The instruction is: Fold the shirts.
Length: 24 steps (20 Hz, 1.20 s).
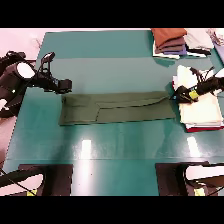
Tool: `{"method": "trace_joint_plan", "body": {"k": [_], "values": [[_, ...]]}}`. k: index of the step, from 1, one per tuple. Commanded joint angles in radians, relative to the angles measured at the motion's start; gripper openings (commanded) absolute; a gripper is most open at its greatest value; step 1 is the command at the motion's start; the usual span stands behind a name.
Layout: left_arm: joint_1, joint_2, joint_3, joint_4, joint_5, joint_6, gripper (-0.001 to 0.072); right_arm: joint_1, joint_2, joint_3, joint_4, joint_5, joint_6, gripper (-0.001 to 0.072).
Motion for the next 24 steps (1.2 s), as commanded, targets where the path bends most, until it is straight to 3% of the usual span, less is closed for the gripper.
{"method": "trace_joint_plan", "body": {"k": [1,9,11,13,15,24], "values": [[-0.037,-0.001,0.002,-0.039,0.003,0.011,0.0025,-0.039,-0.003,-0.100,0.027,-0.068,-0.023,0.0487],[-0.231,-0.040,0.001,-0.059,0.108,-0.035,0.0025,0.006,-0.028,-0.167,0.050,-0.157,-0.022,0.0474],[-0.285,-0.076,0.002,-0.098,0.145,-0.034,0.0025,0.026,-0.054,-0.167,0.109,-0.139,-0.047,0.0352],[-0.333,-0.119,0.003,-0.141,0.196,-0.033,0.0025,0.050,-0.040,-0.160,0.143,-0.154,-0.074,0.0103],[-0.372,-0.175,0.015,-0.166,0.222,-0.033,0.0024,0.062,0.004,-0.126,0.142,-0.144,-0.074,0.0020],[-0.451,-0.468,0.254,-0.210,0.238,-0.031,0.0024,0.223,0.243,0.192,0.186,-0.013,-0.006,0.0019]]}}
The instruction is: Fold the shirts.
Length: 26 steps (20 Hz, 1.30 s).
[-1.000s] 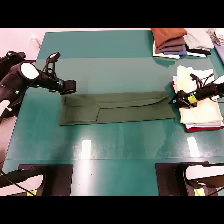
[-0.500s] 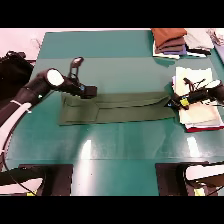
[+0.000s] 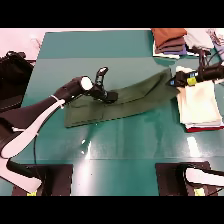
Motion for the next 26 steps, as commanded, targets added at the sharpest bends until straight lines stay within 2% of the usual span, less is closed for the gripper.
{"method": "trace_joint_plan", "body": {"k": [1,8,11,14,16,20,21,22,23,26], "values": [[-0.015,-0.095,0.090,-0.018,-0.005,0.000,0.0024,0.111,0.057,0.132,0.008,0.032,0.052,0.0019],[-0.014,-0.148,0.122,-0.060,0.009,-0.003,0.0025,0.369,0.040,0.287,0.009,0.005,0.129,0.0019],[0.023,-0.138,0.189,-0.039,-0.079,-0.001,0.0024,0.462,-0.001,0.351,0.009,-0.011,0.153,0.0019],[0.139,-0.055,0.267,0.095,-0.203,-0.003,0.0024,0.565,-0.042,0.388,0.031,-0.081,0.162,0.0020],[0.253,0.044,0.306,0.202,-0.252,-0.003,0.0024,0.639,-0.083,0.388,0.122,-0.165,0.158,0.0020],[0.486,0.270,0.346,0.246,-0.282,0.008,0.0025,0.842,-0.231,0.388,0.265,-0.389,0.060,0.0021],[0.526,0.316,0.346,0.248,-0.282,0.008,0.0025,0.895,-0.275,0.389,0.317,-0.455,0.005,0.0057],[0.560,0.357,0.346,0.248,-0.283,0.008,0.0025,0.937,-0.315,0.390,0.372,-0.502,-0.042,0.0246],[0.583,0.386,0.346,0.248,-0.283,0.009,0.0026,0.962,-0.351,0.407,0.398,-0.507,-0.057,0.0317],[0.603,0.423,0.346,0.252,-0.293,0.019,0.0025,0.948,-0.395,0.476,0.329,-0.417,-0.060,0.0316]]}}
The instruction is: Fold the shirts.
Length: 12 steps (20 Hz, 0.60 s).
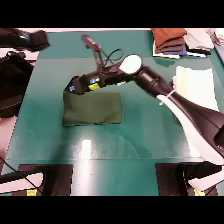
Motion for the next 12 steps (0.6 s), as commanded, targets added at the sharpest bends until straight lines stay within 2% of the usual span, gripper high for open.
{"method": "trace_joint_plan", "body": {"k": [1,3,8,10,12], "values": [[0.045,0.060,0.004,0.013,-0.031,0.016,0.0026,0.002,-0.042,0.026,-0.038,0.028,-0.041,0.0315],[0.045,0.059,0.000,0.007,-0.060,0.034,0.0025,-0.084,0.019,-0.071,-0.119,0.068,-0.023,0.0315],[0.045,0.058,-0.021,-0.018,-0.055,0.035,0.0025,-0.368,0.198,-0.489,-0.279,0.079,0.100,0.0320],[0.045,0.058,-0.043,-0.028,-0.049,0.035,0.0026,-0.461,0.208,-0.623,-0.221,0.076,0.112,0.0560],[0.045,0.058,-0.072,-0.029,-0.043,0.035,0.0025,-0.494,0.184,-0.705,-0.135,0.068,0.111,0.0559]]}}
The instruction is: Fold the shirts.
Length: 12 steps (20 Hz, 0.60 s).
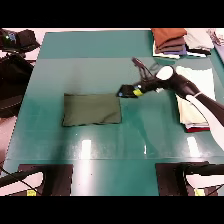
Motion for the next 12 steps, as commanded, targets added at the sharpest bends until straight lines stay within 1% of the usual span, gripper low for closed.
{"method": "trace_joint_plan", "body": {"k": [1,3,6,7,8,9,10,11,12], "values": [[0.001,0.001,-0.043,-0.021,0.011,0.002,0.0025,-0.087,-0.015,-0.170,0.098,-0.010,0.017,0.0557],[0.001,0.001,-0.061,-0.027,0.018,0.002,0.0026,-0.046,-0.074,-0.162,0.148,-0.026,0.008,0.0549],[0.001,0.001,-0.062,-0.032,0.018,0.002,0.0026,0.058,-0.187,-0.077,0.221,-0.058,0.001,0.0547],[0.001,0.002,-0.062,-0.033,0.017,0.002,0.0025,0.090,-0.224,-0.040,0.242,-0.069,0.002,0.0524],[0.001,0.002,-0.062,-0.035,0.017,0.002,0.0026,0.122,-0.266,0.001,0.262,-0.075,0.001,0.0434],[0.001,0.002,-0.062,-0.046,0.016,0.002,0.0025,0.149,-0.301,0.040,0.279,-0.082,-0.001,0.0424],[0.001,0.001,-0.062,-0.057,0.016,0.002,0.0025,0.175,-0.332,0.084,0.281,-0.094,-0.005,0.0341],[-0.005,0.002,-0.062,-0.066,0.018,0.002,0.0025,0.195,-0.351,0.122,0.276,-0.108,-0.023,0.0187],[-0.017,0.002,-0.062,-0.065,0.020,0.002,0.0025,0.207,-0.361,0.161,0.274,-0.121,-0.043,0.0078]]}}
